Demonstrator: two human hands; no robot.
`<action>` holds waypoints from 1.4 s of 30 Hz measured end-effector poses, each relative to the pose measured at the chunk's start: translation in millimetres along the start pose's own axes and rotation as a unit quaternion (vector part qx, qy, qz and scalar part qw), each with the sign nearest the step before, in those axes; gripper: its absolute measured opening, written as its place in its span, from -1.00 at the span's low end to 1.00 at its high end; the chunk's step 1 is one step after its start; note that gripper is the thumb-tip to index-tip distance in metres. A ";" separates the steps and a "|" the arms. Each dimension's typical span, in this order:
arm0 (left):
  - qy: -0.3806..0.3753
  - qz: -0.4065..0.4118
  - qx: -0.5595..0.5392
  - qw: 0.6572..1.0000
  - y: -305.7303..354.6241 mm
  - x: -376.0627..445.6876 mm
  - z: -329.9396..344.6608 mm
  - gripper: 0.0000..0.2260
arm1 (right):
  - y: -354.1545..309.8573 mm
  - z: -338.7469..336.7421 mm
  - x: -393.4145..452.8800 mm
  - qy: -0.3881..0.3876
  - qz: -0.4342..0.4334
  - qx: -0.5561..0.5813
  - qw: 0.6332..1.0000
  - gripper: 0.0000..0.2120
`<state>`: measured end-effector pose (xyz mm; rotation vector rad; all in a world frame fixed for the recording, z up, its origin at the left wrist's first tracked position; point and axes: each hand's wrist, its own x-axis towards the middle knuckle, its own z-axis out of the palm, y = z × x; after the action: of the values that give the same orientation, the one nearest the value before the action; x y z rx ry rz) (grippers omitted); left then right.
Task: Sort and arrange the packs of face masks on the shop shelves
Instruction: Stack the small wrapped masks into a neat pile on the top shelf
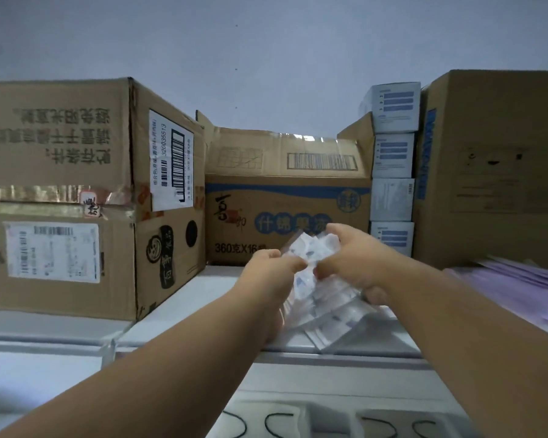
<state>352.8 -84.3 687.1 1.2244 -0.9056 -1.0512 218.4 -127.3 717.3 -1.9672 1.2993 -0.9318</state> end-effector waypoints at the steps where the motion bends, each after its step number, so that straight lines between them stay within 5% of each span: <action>1: 0.013 0.004 -0.006 1.000 0.2 1.8 -3.0 -0.45 | 2.0 1.1 0.0 0.017 -0.016 0.063 0.998 -0.04; 5: 0.012 -0.019 -0.044 0.999 7.7 4.4 -20.1 -0.39 | -1.2 2.2 -4.6 0.085 -0.123 0.201 0.968 -0.05; 8: -0.085 -0.016 -0.109 0.990 20.8 1.1 -32.1 -0.68 | -6.0 15.0 -10.2 0.096 -0.178 0.267 0.942 -0.03; 15: -0.098 0.214 0.019 0.972 31.5 11.9 -68.2 -0.69 | -20.9 43.4 -0.6 0.049 -0.146 0.403 0.902 -0.09; 18: -0.157 0.219 0.083 0.960 28.4 8.3 -78.8 -0.67 | -20.8 57.9 -1.2 -0.004 -0.112 0.335 0.935 -0.32; 22: -0.142 0.213 0.078 0.964 25.0 9.3 -83.8 -0.70 | -21.3 67.1 1.7 -0.062 -0.117 0.268 0.954 -0.65; 30: -0.079 0.093 0.038 0.992 23.0 22.0 -77.4 -0.70 | -5.5 62.8 5.9 -0.102 0.044 0.261 0.959 -0.73; 37: -0.070 0.070 -0.009 0.995 27.3 25.6 -33.9 -0.72 | 9.4 24.0 4.6 -0.061 0.049 0.142 0.987 -0.78; 42: -0.103 0.077 -0.165 0.978 21.4 24.1 -27.4 -0.64 | 9.5 9.6 0.3 -0.029 0.003 0.248 0.968 -0.71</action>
<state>388.5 -99.1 704.3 0.7684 -0.9239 -1.1642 221.4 -129.9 704.4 -1.5835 0.9242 -1.0655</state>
